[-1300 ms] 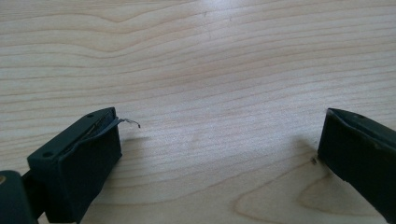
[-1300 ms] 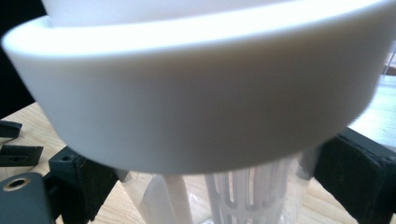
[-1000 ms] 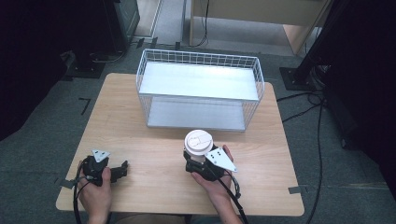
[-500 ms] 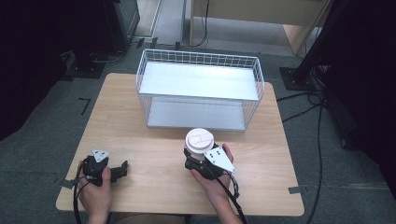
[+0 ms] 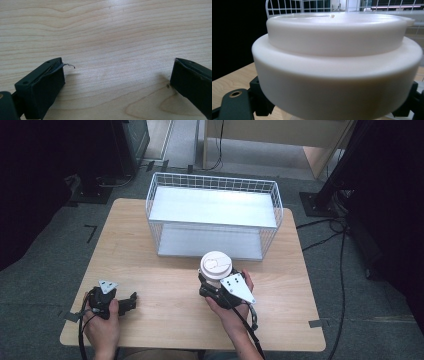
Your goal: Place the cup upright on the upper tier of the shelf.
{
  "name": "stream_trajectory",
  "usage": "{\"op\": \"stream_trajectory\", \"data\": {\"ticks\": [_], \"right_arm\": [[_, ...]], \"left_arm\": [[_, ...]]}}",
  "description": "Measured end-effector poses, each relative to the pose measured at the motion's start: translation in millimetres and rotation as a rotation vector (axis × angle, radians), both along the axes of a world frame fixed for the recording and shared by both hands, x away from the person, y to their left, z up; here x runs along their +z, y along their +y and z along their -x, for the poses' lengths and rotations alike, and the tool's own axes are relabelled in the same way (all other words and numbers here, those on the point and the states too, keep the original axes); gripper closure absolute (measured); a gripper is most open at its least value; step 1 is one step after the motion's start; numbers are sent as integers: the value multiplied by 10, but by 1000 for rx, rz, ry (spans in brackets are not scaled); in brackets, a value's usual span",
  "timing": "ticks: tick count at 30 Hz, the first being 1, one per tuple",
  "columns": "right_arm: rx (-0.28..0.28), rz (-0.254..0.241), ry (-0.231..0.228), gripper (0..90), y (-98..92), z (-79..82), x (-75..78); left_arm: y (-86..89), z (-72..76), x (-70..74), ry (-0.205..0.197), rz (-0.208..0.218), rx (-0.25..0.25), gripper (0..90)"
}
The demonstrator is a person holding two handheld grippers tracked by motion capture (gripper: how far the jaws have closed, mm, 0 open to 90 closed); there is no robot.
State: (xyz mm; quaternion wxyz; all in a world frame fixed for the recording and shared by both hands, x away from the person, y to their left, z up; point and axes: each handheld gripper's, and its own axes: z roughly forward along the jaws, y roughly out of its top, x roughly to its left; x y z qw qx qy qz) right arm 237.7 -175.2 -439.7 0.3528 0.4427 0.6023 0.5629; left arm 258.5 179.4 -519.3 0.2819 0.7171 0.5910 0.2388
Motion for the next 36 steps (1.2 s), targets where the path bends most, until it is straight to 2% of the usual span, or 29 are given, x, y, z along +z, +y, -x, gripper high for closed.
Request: {"op": "stream_trajectory", "data": {"ticks": [10, 12, 21, 28, 29, 32, 36], "right_arm": [[-7, -3, -64, 154, -41, -45, 303], [-9, -3, -74, 154, -43, -52, 353], [0, -5, -120, 154, -46, -79, 560], [-11, -4, -149, 154, -79, -147, 754], [-17, -1, -161, 154, -93, -171, 820], [-20, -3, -172, 154, -102, -186, 872], [-37, -3, -207, 154, -127, -235, 1031]], "left_arm": [[-3, -3, 0, -1, -1, -9, 0], [-8, -7, 1, -1, -5, -25, 0], [-7, -7, 1, 0, -5, -26, 0], [-8, -7, 1, 0, -5, -26, 0], [-8, -7, 1, 0, -5, -26, 0], [-8, -7, 1, 0, -4, -25, 0], [-8, -7, 1, 0, -4, -25, 0]]}}
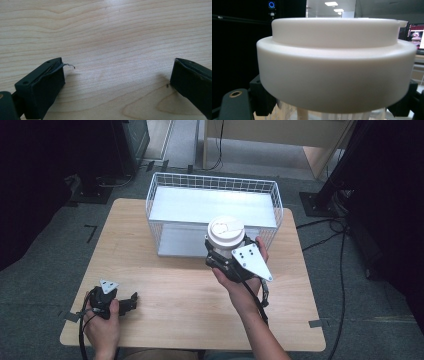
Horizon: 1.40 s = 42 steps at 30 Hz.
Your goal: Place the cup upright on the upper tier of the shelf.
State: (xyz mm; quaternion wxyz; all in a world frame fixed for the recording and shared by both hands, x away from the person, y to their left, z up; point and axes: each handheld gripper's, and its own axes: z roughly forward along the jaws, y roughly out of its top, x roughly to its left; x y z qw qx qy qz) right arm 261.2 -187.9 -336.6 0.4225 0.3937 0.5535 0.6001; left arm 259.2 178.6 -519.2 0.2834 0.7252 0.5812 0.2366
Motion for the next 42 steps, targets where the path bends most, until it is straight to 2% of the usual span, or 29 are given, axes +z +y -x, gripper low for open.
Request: {"op": "stream_trajectory", "data": {"ticks": [12, 16, 23, 25, 29, 32, 40, 42], "right_arm": [[-13, 7, -50, 154, -7, -203, 331], [-25, 6, -50, 154, -3, -270, 380], [-50, 9, -44, 154, -27, -477, 477], [-57, 3, -40, 154, -36, -545, 491], [-77, 22, -32, 154, -42, -669, 510], [-85, 10, -21, 154, -53, -763, 518], [-121, 22, 10, 154, -52, -1075, 471], [-123, 23, 11, 155, -55, -1098, 471]], "left_arm": [[0, 0, 0, 0, 0, 0, 0], [1, 0, 0, 1, -1, -1, 0], [0, 0, 0, 0, 0, 0, 0], [0, 0, 0, 0, 0, 0, 0], [0, 0, 0, 0, 0, 0, 0], [0, 0, 0, 0, 0, 0, 0], [0, 0, 0, 0, 1, 0, 0], [0, 0, 0, 0, 0, 0, 0]]}}
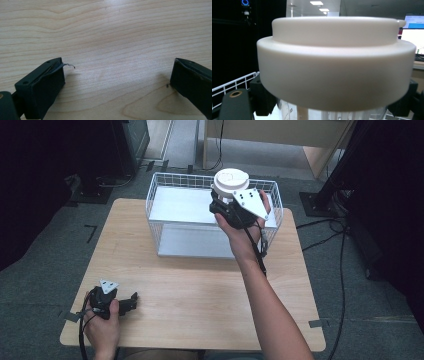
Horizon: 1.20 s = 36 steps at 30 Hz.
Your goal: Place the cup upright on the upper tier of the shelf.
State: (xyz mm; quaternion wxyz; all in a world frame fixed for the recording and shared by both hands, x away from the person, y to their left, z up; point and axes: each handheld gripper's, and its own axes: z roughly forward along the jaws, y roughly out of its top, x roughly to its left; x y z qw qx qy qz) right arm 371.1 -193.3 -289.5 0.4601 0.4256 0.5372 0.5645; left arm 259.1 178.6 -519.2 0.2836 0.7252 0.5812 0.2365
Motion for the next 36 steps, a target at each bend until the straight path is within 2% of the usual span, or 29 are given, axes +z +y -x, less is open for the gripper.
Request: {"op": "stream_trajectory", "data": {"ticks": [11, 13, 20, 25, 28, 36], "right_arm": [[-35, 11, 19, 154, 69, -362, 34], [-44, -4, 25, 154, 81, -424, 30], [-68, -3, 12, 154, 99, -618, 26], [-92, -28, 5, 154, 92, -672, 0], [-81, -28, 4, 153, 72, -674, -7], [-19, -15, 80, 40, -1, -676, -29]], "left_arm": [[-2, 1, 1, 0, 0, -4, 0], [-2, 1, 1, 0, 0, -3, 0], [-2, 1, 1, 1, 0, -4, 0], [-2, 1, 1, 1, 0, -4, 0], [-2, 1, 1, 1, 0, -4, 0], [-2, 1, 2, 1, 1, -4, 0]]}}
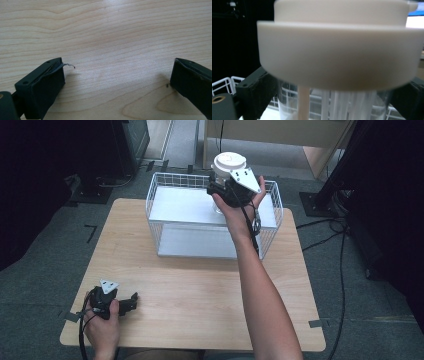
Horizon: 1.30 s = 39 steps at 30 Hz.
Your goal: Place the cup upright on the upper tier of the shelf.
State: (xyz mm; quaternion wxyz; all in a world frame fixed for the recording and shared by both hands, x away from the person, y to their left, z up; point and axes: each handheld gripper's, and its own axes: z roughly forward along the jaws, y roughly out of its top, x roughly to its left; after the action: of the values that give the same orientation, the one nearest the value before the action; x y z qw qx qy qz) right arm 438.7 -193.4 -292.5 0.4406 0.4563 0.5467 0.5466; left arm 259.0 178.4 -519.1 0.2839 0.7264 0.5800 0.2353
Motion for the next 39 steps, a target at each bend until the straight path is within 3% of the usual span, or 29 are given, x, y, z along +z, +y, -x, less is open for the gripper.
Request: {"op": "stream_trajectory", "data": {"ticks": [5, 15, 21, 39], "right_arm": [[22, -39, 21, 16, -70, 68, -80], [37, 2, 38, 13, -189, 336, -362], [36, 32, 19, 13, -290, 536, -453], [78, 56, 15, 12, -532, 1140, -814]], "left_arm": [[0, 0, -1, -1, -1, 0, 0], [-1, 0, -1, 0, 0, 0, 0], [0, 0, -1, -1, -2, 0, 0], [0, 0, -2, -1, -2, 0, 0]]}}
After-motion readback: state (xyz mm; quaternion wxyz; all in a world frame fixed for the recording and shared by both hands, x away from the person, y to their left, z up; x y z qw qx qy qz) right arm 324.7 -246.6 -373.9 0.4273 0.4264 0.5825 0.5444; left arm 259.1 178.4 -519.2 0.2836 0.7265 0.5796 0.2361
